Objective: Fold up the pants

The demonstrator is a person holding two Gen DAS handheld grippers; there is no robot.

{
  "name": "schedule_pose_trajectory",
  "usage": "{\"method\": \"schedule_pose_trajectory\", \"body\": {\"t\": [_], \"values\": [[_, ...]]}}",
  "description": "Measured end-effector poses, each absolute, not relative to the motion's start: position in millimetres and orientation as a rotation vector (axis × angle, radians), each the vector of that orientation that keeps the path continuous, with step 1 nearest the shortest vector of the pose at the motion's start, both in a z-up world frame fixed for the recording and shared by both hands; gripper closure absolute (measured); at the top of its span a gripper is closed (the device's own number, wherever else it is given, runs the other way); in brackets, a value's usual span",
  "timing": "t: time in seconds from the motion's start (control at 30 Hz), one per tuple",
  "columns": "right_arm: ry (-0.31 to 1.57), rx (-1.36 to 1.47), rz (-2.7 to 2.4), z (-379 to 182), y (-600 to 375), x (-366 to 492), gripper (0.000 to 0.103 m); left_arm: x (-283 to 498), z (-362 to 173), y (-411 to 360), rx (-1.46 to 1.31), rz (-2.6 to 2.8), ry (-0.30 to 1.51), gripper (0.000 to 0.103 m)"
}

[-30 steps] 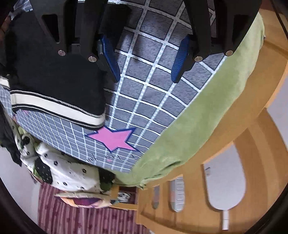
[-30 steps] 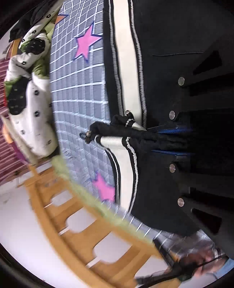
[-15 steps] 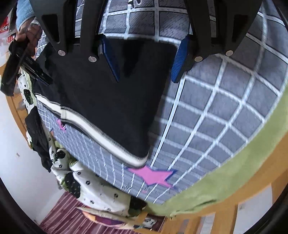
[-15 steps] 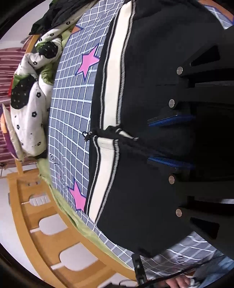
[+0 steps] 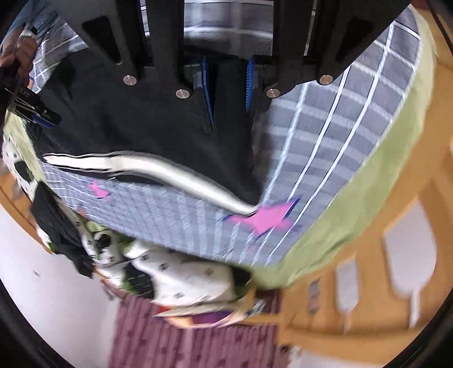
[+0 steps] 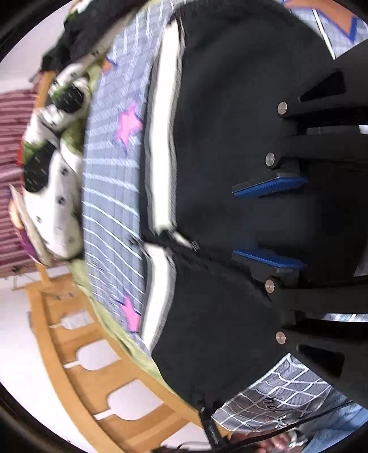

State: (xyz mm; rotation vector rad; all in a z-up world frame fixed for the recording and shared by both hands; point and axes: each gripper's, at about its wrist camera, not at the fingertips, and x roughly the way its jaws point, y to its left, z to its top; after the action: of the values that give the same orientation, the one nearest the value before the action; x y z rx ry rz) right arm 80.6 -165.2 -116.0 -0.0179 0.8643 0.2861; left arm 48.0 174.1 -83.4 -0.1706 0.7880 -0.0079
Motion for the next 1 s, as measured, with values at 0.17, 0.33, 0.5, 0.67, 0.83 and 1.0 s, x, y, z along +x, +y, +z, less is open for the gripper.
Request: {"method": "schedule_pose_trajectory", "body": {"t": [0.17,0.33,0.5,0.67,0.83,1.0], "values": [[0.840,0.025,0.178,-105,-233,81,0.063,55,-37,94,-0.067,-0.118,0.722,0.086],[0.794,0.063,0.072,-104,-309,68,0.062,69,-27,-8,-0.002,-0.270,0.734,0.087],[0.811,0.195,0.004,-110,-373,54,0.062,89,-70,-105,-0.020,-0.408,0.844,0.091],[0.792,0.276,-0.005,-107,-396,39,0.062,88,-130,-162,-0.073,-0.539,0.990,0.101],[0.789,0.277,0.055,-103,-381,42,0.062,60,-109,-137,-0.013,-0.493,0.892,0.101],[0.814,0.254,0.144,-105,-346,54,0.061,45,-80,-51,-0.047,-0.359,0.818,0.090]]}}
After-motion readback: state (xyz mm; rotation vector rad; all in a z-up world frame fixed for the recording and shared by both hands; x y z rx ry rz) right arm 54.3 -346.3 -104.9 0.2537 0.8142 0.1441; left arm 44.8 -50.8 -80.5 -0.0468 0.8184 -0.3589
